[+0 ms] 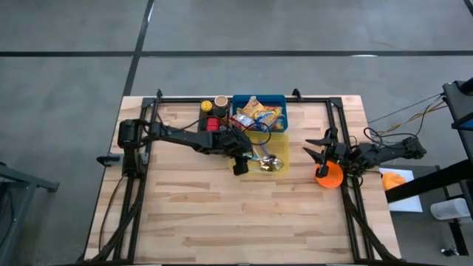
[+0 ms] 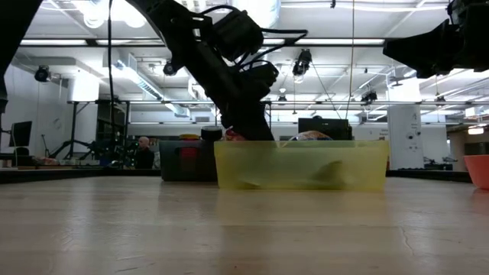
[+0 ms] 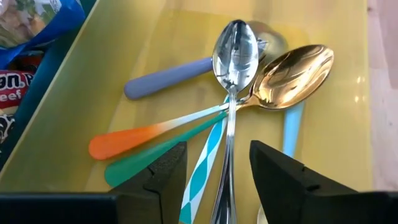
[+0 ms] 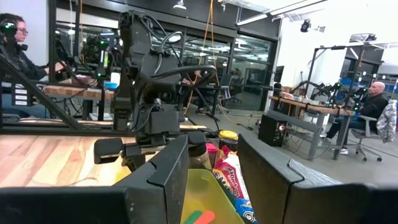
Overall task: Pick & Place Food Item
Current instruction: Return to Home Position
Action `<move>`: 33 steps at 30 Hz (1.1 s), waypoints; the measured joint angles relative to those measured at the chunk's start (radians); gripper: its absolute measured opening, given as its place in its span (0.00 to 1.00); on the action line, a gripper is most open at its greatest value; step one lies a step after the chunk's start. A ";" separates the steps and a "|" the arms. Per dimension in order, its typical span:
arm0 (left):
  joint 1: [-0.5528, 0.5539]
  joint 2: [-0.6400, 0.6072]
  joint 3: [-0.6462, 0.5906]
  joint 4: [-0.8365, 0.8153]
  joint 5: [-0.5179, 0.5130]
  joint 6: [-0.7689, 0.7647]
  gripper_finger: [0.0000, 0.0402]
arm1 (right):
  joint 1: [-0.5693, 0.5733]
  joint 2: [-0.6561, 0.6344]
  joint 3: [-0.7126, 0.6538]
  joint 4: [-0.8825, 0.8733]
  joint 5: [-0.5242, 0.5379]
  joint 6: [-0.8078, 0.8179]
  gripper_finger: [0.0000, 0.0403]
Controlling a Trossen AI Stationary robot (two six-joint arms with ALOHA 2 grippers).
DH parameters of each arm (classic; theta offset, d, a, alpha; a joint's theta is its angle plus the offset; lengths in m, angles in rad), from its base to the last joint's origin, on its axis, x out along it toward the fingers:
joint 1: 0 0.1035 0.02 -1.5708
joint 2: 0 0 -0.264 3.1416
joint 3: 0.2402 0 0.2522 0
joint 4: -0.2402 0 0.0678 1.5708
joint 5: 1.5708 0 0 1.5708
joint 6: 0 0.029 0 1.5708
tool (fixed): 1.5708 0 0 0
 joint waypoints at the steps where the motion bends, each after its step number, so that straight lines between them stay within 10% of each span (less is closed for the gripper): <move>1: 0.000 -0.002 0.000 0.001 0.001 -0.003 0.44 | 0.000 0.000 0.000 0.000 0.000 0.000 0.34; 14: -0.016 -0.120 -0.030 0.108 0.035 0.031 0.45 | 0.000 0.000 0.000 0.000 0.000 0.000 0.34; 33: -0.089 -0.758 -0.735 0.672 0.038 0.113 0.34 | 0.000 0.000 0.000 -0.001 0.000 0.000 0.34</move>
